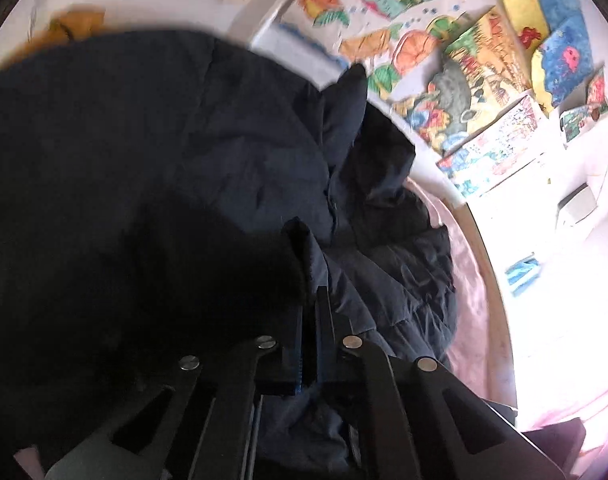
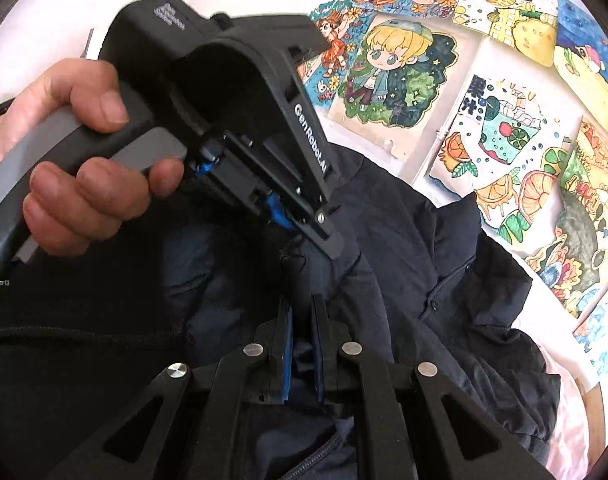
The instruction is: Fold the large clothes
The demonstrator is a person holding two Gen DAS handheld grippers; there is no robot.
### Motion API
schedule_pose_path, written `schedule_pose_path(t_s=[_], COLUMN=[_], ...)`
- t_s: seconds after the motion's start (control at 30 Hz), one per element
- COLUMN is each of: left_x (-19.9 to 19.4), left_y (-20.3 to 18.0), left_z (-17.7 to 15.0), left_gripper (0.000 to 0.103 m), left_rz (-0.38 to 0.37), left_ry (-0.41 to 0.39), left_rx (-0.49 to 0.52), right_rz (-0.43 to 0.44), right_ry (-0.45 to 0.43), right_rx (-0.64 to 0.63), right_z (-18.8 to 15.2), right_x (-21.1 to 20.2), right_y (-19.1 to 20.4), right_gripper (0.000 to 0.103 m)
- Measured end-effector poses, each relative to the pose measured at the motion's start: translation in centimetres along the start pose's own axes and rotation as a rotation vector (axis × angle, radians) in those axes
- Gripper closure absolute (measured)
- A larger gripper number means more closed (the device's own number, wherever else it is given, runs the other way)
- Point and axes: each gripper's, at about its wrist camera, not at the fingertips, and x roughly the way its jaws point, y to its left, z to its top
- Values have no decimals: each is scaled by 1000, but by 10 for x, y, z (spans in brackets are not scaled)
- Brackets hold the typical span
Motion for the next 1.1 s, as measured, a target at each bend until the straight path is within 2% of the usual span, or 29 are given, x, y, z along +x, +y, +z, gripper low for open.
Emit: schedule_pose_path(t_s=[0.07, 0.1, 0.13, 0.17, 0.2, 0.23, 0.33, 0.4, 0.5, 0.6, 0.7, 0.83, 0.97, 1.07, 1.1], left_x=[-13, -20, -25, -29, -33, -32, -22, -13, -4, 4, 20, 37, 21, -7, -22], left_y=[-4, -4, -3, -2, -1, -2, 5, 6, 11, 18, 19, 23, 28, 28, 27], left_z=[3, 5, 7, 6, 7, 6, 1, -5, -11, -12, -17, -22, -26, -30, -36], left_gripper=[101, 101, 101, 101, 101, 101, 101, 101, 100, 100, 99, 98, 95, 78, 63], left_rz=[39, 61, 83, 106, 152, 174, 245, 301, 355, 389, 452, 493, 421, 346, 317], left_ry=[-63, -90, -108, -123, -140, -145, -128, -116, -95, -80, -69, -52, -75, -106, -140], left_rx=[43, 53, 64, 78, 106, 119, 142, 159, 161, 149, 189, 197, 155, 111, 102], right_rz=[-4, -10, -18, -26, -40, -73, -186, -296, -499, -592, -587, -557, -592, -541, -511], right_ry=[-2, -6, -15, -28, -45, -66, -52, -1, 133, 276, 387, 429, 433, 379, 366], right_rx=[-6, -2, 18, 42, 67, 98, 138, 192, 288, 396, 444, 460, 418, 478, 497], right_z=[3, 5, 6, 6, 5, 3, -5, -15, -45, -86, -124, -151, -143, -135, -129], right_x=[-9, -15, -26, -35, -45, -58, -73, -73, -49, -18, 12, 37, 34, 5, -4], right_y=[-4, -8, -17, -25, -35, -51, -94, -129, -193, -238, -255, -246, -242, -241, -245], right_gripper=[87, 77, 60, 48, 29, 22, 22, 21, 21, 22, 22, 22, 22, 22, 22])
